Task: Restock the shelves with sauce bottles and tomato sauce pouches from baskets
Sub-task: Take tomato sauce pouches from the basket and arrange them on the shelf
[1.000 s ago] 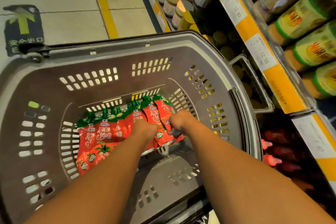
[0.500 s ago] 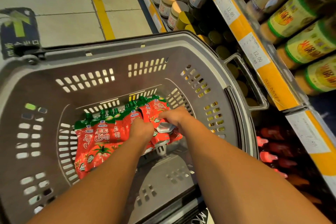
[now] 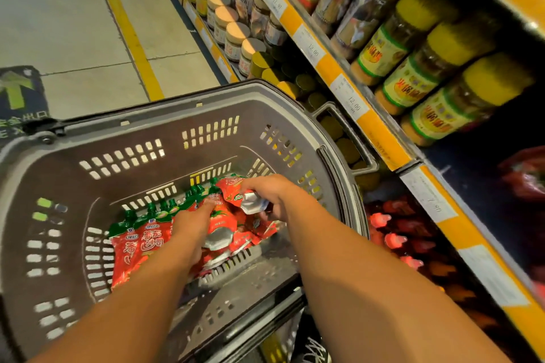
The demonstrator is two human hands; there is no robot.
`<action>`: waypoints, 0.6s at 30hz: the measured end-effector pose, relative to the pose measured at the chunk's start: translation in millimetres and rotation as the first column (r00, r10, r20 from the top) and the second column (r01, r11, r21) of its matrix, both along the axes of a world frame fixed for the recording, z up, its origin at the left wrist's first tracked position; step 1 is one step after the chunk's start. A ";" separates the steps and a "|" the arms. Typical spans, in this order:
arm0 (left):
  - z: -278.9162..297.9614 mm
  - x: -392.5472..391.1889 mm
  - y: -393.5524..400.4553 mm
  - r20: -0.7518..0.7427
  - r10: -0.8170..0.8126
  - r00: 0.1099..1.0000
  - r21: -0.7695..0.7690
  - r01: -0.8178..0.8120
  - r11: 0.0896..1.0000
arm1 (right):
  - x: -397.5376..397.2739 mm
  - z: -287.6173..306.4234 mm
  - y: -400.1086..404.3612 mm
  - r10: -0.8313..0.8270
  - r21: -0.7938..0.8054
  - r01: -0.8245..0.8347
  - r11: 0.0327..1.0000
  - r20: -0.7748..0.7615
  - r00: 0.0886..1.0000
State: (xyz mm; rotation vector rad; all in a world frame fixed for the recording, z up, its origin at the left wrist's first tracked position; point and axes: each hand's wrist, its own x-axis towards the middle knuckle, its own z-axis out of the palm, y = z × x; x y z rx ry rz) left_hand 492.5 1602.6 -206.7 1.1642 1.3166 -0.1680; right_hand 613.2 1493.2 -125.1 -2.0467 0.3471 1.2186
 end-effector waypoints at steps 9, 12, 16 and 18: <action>76.3 -1.5 3.2 0.106 -0.155 0.982 0.166 0.137 0.977 | 1.0 87.8 -34.6 -0.090 0.181 0.069 0.981 0.109 0.990; 109.9 -4.6 0.2 0.180 -0.155 0.971 0.191 0.120 0.974 | 4.4 107.7 -58.4 -0.176 0.243 0.136 0.961 0.151 0.973; 148.6 -16.7 -10.1 0.289 -0.221 0.931 0.184 0.173 0.968 | -10.6 139.0 -94.5 -0.305 0.320 0.255 0.913 0.116 0.945; 167.1 -23.8 -17.3 0.351 -0.229 0.908 0.158 0.184 0.970 | -23.6 155.4 -112.4 -0.331 0.368 0.281 0.886 0.081 0.940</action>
